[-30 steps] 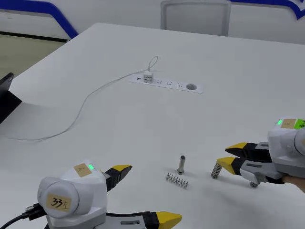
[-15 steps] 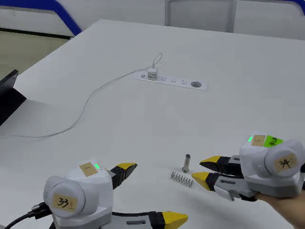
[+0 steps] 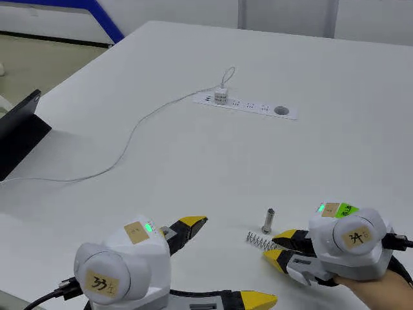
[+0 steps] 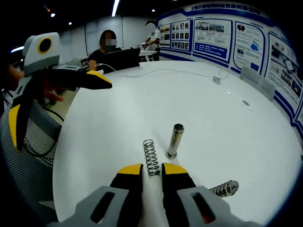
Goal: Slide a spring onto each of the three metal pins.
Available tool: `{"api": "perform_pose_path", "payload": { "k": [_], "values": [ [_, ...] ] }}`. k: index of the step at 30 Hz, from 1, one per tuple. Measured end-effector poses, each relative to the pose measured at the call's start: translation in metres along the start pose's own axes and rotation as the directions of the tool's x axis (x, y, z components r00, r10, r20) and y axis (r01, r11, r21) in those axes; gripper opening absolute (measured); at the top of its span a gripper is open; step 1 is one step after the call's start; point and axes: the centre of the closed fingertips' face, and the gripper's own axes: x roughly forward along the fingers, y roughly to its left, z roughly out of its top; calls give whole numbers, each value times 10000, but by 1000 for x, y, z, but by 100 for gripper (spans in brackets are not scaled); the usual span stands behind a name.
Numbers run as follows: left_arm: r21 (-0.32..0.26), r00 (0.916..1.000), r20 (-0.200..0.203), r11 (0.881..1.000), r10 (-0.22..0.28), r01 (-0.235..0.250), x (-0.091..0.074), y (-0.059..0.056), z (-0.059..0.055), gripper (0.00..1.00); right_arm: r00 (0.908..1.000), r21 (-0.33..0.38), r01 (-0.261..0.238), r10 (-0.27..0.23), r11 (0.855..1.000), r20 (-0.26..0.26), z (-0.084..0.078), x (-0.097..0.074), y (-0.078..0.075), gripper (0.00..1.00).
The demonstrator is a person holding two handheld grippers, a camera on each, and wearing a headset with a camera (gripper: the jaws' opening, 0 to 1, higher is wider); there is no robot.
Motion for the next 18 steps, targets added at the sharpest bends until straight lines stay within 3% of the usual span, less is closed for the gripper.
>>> {"api": "perform_pose_path", "payload": {
  "k": [1, 4, 9, 15, 18],
  "values": [
    [3, 9996, 288, 10000, -18, 18, -1, -1, 6, 91, 10000, -9, 0, -1, 10000, -66, -1, 1, -1, 15],
    [-37, 9980, 629, 10000, 6, -4, -2, 0, 13, 92, 10000, 280, -53, 54, 9996, -14, -1, 0, -1, 15],
    [51, 9949, 1003, 10000, 38, -44, -3, 2, 20, 87, 9999, 127, -172, 172, 9998, 15, -1, 1, 2, 12],
    [321, 9944, 1056, 9995, -53, 19, -4, -1, 23, 82, 9990, -102, -367, 364, 9993, -243, -3, -4, 7, 11],
    [359, 9952, 964, 9993, -154, 119, -2, -3, 20, 81, 9984, -171, -570, 569, 9982, -36, 2, -17, 12, 11]
  ]
}}
